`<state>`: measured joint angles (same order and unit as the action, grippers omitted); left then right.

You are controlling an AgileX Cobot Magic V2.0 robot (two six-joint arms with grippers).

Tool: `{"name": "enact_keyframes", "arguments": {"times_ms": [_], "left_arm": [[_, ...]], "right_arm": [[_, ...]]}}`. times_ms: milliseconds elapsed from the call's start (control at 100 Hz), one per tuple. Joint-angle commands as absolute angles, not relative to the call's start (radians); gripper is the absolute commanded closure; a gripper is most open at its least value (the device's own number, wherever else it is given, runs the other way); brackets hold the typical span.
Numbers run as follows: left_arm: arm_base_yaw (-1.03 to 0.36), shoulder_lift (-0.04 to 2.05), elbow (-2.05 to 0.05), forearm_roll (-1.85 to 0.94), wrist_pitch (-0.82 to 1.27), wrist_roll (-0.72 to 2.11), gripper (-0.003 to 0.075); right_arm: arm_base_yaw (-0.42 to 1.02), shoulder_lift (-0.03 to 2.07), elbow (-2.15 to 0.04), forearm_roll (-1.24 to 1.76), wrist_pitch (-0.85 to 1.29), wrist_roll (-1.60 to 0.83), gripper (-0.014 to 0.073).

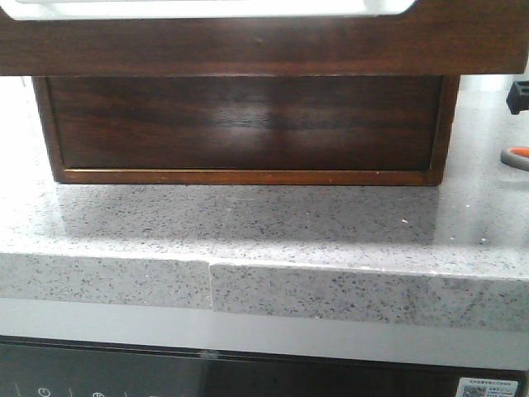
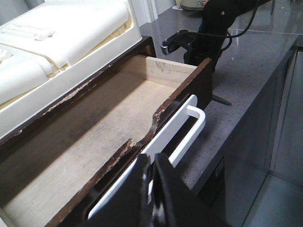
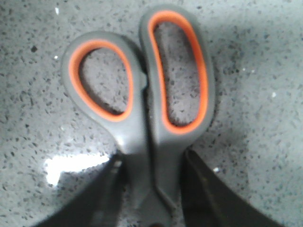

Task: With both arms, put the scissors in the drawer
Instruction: 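Grasp the scissors with the right gripper and lift them, then carry the scissors over the open drawer and lower them inside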

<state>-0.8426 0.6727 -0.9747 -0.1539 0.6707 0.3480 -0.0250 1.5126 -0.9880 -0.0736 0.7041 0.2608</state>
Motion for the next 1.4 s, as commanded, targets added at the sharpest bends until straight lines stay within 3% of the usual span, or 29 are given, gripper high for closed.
{"name": "enact_keyframes", "arguments": {"times_ms": [0,50,490,730,950,1140,1390], "left_arm": [[-0.841,0.672,-1.008,-0.171,0.602,0.337,0.0740],[-0.841,0.672,-1.008,-0.171,0.602,0.337,0.0740],[-0.841,0.660,-1.008,-0.142,0.600,0.337,0.0740],[-0.841,0.660,-1.008,-0.096,0.596,0.337,0.0740],[-0.841,0.660,-1.008,-0.093,0.497,0.330,0.0740],[-0.841,0.660,-1.008,-0.093,0.438,0.308,0.0740],[-0.841,0.660,-1.008,-0.100,0.440,0.305,0.0740]], "right_arm": [[-0.032,1.500,-1.003,-0.077,0.735,0.261,0.0577],[-0.032,1.500,-1.003,-0.077,0.739,0.261,0.0669],[-0.032,1.312,-1.075,-0.162,0.825,0.208,0.0666],[-0.028,1.140,-1.255,-0.151,0.909,0.121,0.0666],[-0.026,1.043,-1.461,0.042,0.918,-0.071,0.0666],[0.082,1.038,-1.585,0.243,0.916,-0.284,0.0666],[0.301,1.059,-1.620,0.259,0.874,-0.451,0.0666]]}}
